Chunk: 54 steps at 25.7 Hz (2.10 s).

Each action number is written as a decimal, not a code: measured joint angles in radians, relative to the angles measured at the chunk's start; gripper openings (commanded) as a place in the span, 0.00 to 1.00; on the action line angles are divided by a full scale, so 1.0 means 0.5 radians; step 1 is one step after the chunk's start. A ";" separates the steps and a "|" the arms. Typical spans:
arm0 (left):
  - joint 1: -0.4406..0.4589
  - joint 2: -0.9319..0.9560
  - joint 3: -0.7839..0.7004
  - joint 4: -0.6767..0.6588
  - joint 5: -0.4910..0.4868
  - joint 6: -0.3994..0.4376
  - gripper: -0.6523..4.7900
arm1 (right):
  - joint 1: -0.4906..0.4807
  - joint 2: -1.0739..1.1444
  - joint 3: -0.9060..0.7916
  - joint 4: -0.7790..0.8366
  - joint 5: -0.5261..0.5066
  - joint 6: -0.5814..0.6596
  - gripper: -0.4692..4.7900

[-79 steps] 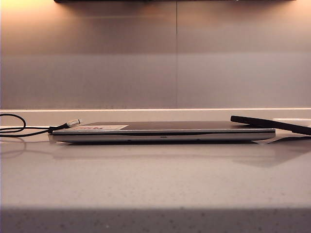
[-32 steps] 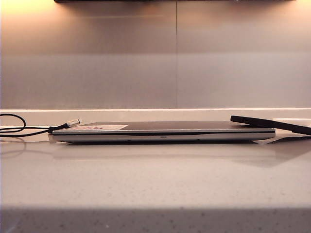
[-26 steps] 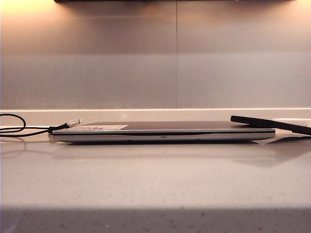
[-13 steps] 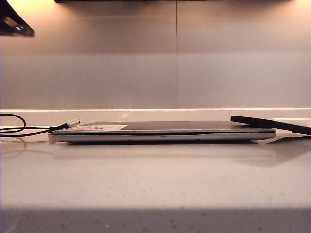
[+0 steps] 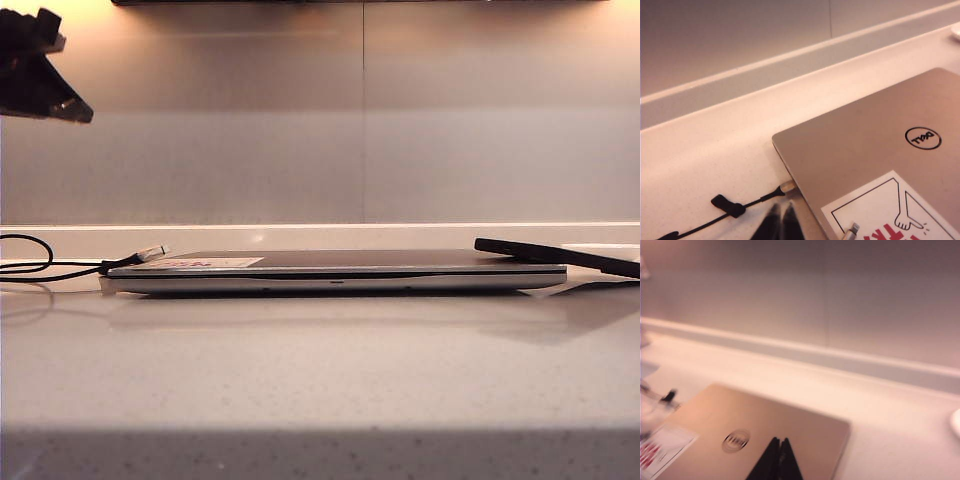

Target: Pick up the charging cable and the phone, plug the charging cable into the charging port on the phone, and finally place them back on the table.

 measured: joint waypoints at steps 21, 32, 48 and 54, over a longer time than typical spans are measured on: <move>0.000 0.551 -0.001 0.003 0.000 0.282 0.42 | 0.542 0.021 -0.002 -0.208 0.337 -0.300 0.08; 0.000 0.569 -0.001 0.004 0.000 0.468 0.51 | 0.542 0.022 -0.002 -0.210 0.337 -0.300 0.08; 0.000 0.569 -0.002 -0.019 0.000 0.694 0.52 | 0.542 0.023 -0.002 -0.210 0.337 -0.300 0.08; 0.000 0.570 -0.002 -0.019 0.000 0.693 0.52 | 0.542 0.027 -0.002 -0.210 0.337 -0.300 0.08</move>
